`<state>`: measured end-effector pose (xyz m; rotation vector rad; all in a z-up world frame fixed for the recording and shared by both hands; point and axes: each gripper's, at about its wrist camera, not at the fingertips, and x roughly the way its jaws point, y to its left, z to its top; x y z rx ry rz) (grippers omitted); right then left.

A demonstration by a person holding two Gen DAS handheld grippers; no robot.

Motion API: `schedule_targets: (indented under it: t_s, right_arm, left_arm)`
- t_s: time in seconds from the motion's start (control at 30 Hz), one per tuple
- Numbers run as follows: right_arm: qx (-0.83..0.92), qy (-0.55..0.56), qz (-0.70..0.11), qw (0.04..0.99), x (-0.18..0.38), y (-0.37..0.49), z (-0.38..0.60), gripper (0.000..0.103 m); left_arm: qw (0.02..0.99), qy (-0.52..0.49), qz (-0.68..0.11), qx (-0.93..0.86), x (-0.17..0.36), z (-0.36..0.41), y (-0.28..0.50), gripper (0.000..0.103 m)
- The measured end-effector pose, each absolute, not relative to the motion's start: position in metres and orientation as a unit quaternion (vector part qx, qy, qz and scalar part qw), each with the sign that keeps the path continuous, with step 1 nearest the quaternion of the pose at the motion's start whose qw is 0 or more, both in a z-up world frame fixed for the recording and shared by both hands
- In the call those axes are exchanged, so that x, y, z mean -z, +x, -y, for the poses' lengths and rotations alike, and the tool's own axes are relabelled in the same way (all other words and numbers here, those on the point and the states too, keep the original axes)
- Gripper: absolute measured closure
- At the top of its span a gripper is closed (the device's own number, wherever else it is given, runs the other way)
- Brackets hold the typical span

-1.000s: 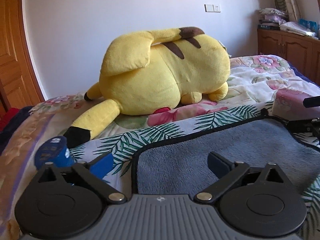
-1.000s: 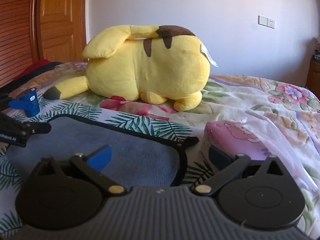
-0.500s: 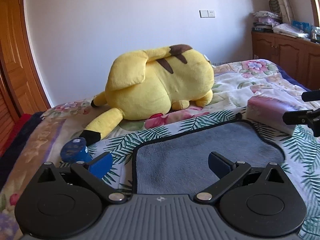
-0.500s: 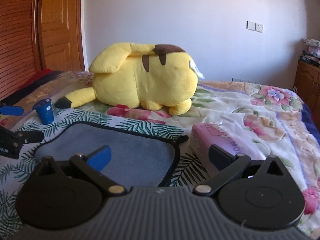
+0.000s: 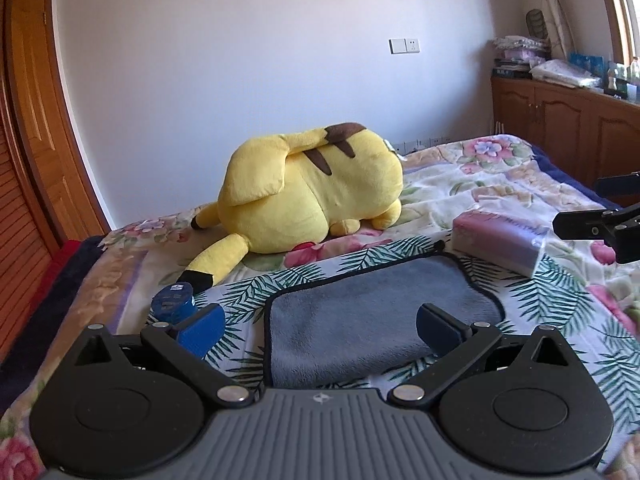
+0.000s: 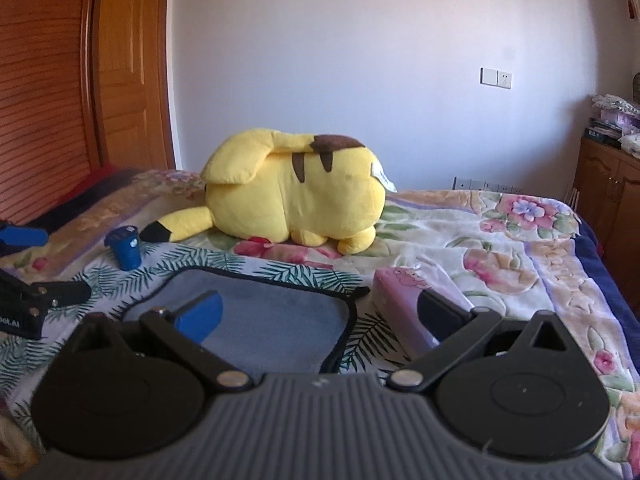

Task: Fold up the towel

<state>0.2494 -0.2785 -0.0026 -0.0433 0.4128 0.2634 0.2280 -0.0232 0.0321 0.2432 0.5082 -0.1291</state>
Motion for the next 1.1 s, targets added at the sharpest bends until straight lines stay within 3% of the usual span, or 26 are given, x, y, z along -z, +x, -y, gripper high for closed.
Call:
schedule_targets:
  t_s: [0.6, 1.1]
  right_arm:
    - [-0.125, 0.01, -0.205, 0.971, -0.012, 0.161, 0.289, 0.0]
    - [-0.121, 0.014, -0.209, 0.97, 0.002, 0.103, 0.292, 0.0]
  left_arm:
    - [0.962, 0.093, -0.249, 0.055, -0.059, 0.031, 0.135, 0.0]
    - [0.958, 0.063, -0.274, 0.047, -0.044, 0.028, 0.077, 0.0]
